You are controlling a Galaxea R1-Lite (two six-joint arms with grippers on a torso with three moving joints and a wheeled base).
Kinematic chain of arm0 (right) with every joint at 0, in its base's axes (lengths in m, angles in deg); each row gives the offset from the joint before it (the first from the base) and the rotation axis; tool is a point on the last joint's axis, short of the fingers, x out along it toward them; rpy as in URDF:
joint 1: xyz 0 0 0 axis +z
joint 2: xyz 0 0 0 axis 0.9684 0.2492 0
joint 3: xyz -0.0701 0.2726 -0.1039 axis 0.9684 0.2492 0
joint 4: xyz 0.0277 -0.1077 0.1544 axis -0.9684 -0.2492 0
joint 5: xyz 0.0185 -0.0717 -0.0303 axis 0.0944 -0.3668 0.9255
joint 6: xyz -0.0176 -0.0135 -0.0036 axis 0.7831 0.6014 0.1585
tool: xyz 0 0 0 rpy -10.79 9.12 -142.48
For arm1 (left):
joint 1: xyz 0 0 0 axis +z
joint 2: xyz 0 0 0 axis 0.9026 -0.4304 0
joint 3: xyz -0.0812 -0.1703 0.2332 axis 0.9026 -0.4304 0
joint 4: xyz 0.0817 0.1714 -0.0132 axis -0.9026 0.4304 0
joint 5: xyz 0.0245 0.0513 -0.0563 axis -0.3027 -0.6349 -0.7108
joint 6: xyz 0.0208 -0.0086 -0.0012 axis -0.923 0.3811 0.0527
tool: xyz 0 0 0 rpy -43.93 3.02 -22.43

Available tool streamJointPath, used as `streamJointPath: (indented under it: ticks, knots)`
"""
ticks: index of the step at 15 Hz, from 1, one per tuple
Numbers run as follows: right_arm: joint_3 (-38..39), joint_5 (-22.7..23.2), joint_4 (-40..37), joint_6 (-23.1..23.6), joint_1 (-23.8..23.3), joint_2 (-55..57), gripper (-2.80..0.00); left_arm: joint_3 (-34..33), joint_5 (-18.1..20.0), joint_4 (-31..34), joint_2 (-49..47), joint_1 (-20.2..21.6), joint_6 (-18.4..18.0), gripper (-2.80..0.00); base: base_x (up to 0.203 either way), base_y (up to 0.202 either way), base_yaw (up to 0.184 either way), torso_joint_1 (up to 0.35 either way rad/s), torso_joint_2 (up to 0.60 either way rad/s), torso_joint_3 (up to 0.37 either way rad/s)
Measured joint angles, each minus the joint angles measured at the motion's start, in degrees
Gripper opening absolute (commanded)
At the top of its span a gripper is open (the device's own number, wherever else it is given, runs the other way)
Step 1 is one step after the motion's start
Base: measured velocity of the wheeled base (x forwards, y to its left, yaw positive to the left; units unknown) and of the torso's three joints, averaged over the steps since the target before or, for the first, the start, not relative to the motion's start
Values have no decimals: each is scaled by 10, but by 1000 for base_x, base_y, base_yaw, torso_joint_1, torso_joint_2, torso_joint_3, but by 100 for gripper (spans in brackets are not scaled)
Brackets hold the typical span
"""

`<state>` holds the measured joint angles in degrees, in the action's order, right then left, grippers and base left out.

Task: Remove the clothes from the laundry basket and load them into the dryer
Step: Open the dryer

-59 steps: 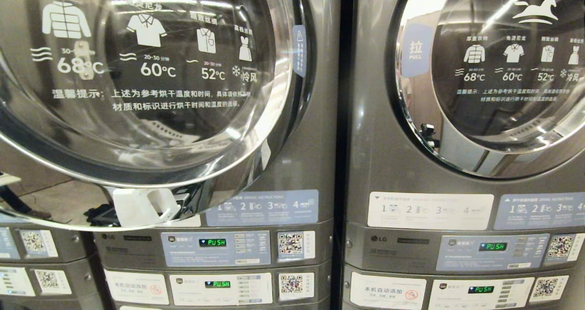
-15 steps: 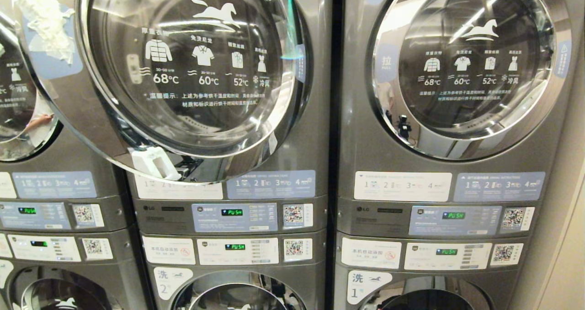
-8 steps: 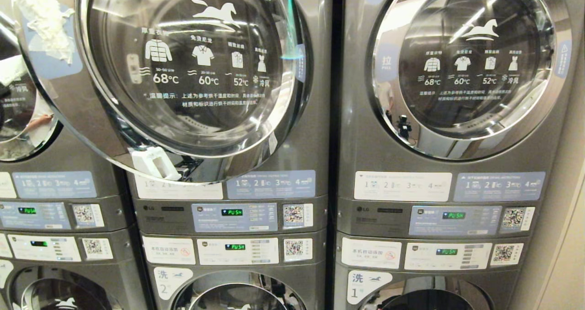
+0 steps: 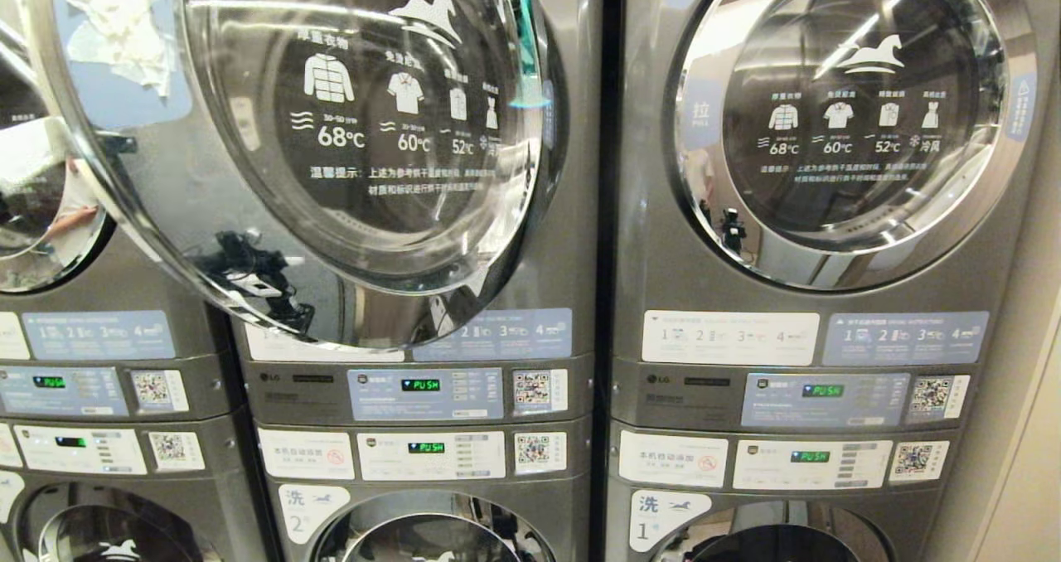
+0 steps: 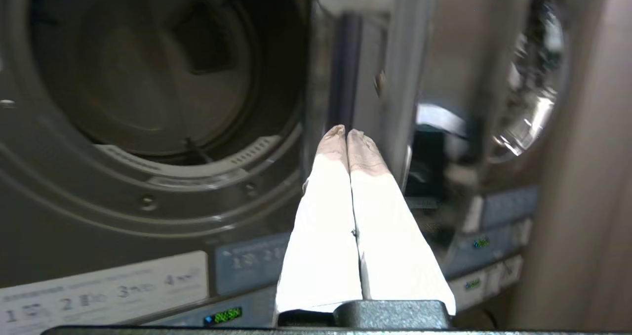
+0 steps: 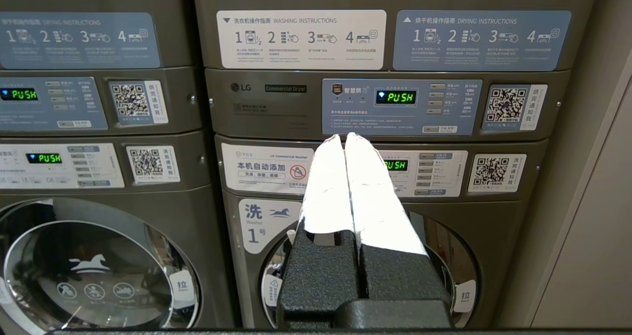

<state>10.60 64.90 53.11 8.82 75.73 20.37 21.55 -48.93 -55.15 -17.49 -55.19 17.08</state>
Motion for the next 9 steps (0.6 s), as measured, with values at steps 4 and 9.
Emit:
streamJointPath:
  ticks: [4, 9]
  knots:
    - [0, 0, 0, 1, 0, 0, -280, -46, 2, 170, 139, -138, -112, -280, 0, 0, 0, 0, 0, 0]
    - [0, 0, 0, 1, 0, 0, -280, -57, -2, 242, 176, -198, -205, -280, 0, 0, 0, 0, 0, 0]
